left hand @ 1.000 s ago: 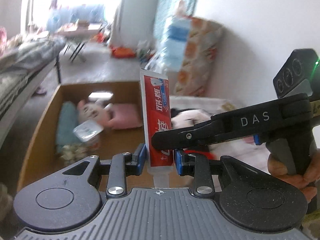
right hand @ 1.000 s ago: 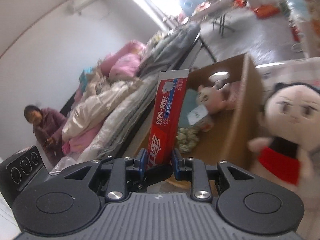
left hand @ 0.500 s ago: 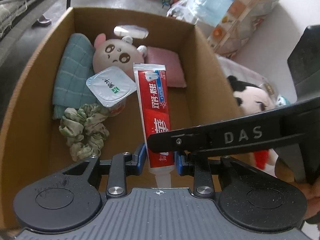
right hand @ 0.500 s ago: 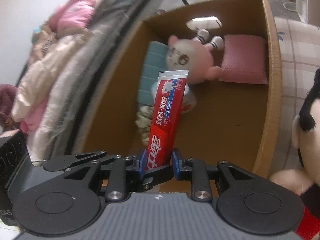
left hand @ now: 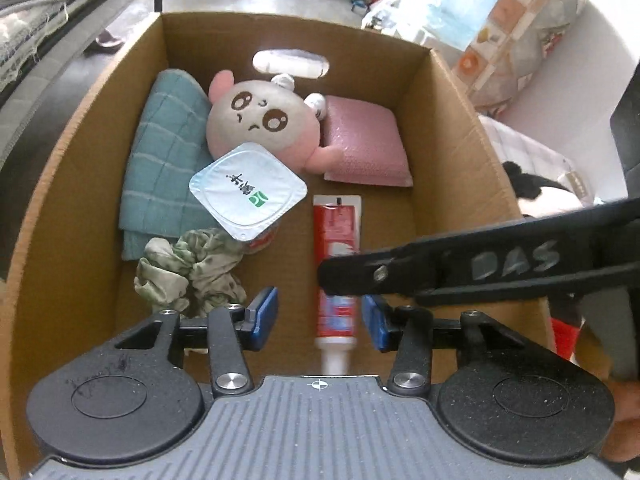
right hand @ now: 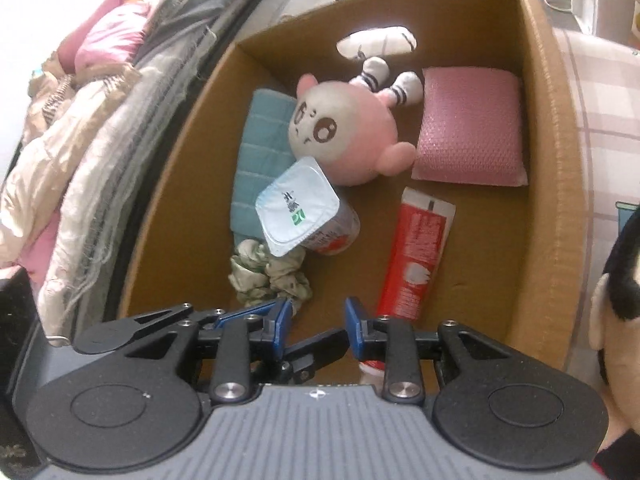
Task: Organize soft objects
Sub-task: 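Move both open tools back over the bed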
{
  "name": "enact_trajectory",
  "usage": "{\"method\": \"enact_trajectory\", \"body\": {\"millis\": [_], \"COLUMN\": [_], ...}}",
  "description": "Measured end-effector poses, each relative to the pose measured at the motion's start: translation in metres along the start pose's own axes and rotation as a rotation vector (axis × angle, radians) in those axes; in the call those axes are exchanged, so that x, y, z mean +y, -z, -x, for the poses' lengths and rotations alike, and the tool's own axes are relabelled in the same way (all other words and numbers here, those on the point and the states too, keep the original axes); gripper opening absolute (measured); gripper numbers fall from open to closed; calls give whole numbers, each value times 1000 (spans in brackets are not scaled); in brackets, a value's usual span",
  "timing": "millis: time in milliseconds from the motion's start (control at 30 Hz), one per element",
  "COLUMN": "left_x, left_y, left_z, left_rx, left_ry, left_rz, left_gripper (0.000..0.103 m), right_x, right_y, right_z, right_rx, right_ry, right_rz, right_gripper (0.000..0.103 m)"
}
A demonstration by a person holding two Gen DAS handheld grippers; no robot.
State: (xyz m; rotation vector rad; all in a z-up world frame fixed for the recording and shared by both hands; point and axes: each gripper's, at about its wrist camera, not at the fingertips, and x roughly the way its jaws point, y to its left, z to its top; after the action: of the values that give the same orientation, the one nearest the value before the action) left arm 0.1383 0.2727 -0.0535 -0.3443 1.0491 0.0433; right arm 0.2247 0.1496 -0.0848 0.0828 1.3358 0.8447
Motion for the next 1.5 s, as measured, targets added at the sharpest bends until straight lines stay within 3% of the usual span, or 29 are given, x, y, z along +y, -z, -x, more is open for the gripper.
{"method": "enact_trajectory", "body": {"millis": [233,367,433,733,833,1133,1333,1400,1500], "left_x": [-13,-25,-31,-79,-106,-217,-310,-339,-382], "left_y": [4,8,12,33,35,15,-8,-21,-46], "left_z": [18,35,46,96,106,102,54,29,-16], "left_rx": [-40,-78,-106,-196,-215,-173,-132,-96,-30], "left_ry": [-9,-8,-13,-5,10,86,123,143,171], "left_rz": [-14,-39,-55,-154,-207,-370,-420,-400,-340], "left_gripper": [52,63,69,97,100,102,103,103,103], "right_x": [-4,-8,-12,-60,-83,-167,-201,-208,-217], "right_y": [4,15,24,105,142,236,247,243,243], "right_z": [51,91,113,212,228,236,243,243,241], "right_rx": [-102,-180,-225,-447,-507,-685,-782,-812,-842], "right_ry": [-86,-132,-147,-152,-141,-2,215,257,315], "right_rz": [12,26,39,61,35,-159,-178,-165,-125], "right_gripper": [34,56,58,80,83,84,88,94,95]}}
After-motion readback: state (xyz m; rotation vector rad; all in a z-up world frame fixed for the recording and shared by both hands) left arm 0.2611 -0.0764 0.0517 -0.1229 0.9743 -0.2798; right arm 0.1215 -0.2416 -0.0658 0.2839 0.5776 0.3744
